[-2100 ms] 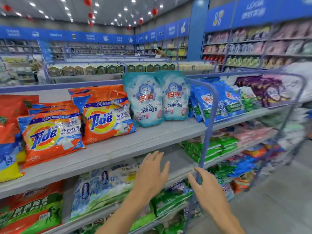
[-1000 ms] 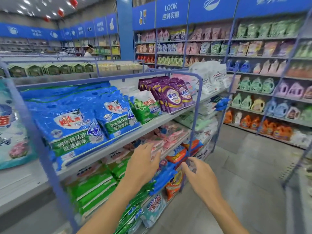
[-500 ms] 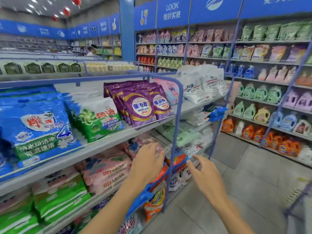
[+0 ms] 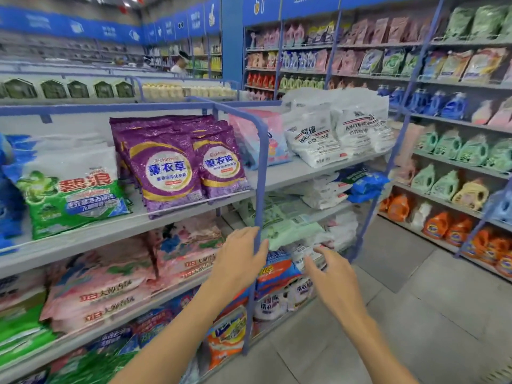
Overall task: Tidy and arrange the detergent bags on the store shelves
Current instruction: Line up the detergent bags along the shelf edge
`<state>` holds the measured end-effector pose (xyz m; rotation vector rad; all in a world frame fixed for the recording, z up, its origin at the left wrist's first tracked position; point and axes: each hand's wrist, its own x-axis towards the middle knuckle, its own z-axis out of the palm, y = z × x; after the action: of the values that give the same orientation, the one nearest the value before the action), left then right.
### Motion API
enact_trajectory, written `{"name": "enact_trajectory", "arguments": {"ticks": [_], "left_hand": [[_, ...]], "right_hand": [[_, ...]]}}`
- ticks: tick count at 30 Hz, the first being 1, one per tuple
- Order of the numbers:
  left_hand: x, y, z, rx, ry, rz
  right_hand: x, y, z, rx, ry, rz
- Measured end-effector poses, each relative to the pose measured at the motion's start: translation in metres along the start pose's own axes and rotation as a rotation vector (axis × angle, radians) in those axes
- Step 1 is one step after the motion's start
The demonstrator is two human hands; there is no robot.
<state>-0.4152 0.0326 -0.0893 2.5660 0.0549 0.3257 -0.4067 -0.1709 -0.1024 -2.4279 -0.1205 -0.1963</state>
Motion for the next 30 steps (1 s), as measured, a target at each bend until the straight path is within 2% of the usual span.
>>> {"name": "enact_trajectory", "arguments": {"ticks": [5, 15, 25, 30], "left_hand": [[0.076, 0.011, 0.061, 0.001, 0.015, -0.037], [0.188, 0.036, 0.132, 0.059, 0.039, -0.177], [0.272, 0.041, 0.201, 0.135, 0.129, -0.467], [0.304, 0.052, 0.244, 0.216, 0.105, -0.639]], "right_hand": [[0.095, 0.055, 0.009, -0.018, -0.038, -0.058], [0.253, 0.109, 0.005, -0.073, -0.157, -0.147], [0.4, 0.179, 0.038, -0.078, -0.403, -0.319], [0.459, 0.22, 0.063, -0.136, -0.525, -0.427]]}}
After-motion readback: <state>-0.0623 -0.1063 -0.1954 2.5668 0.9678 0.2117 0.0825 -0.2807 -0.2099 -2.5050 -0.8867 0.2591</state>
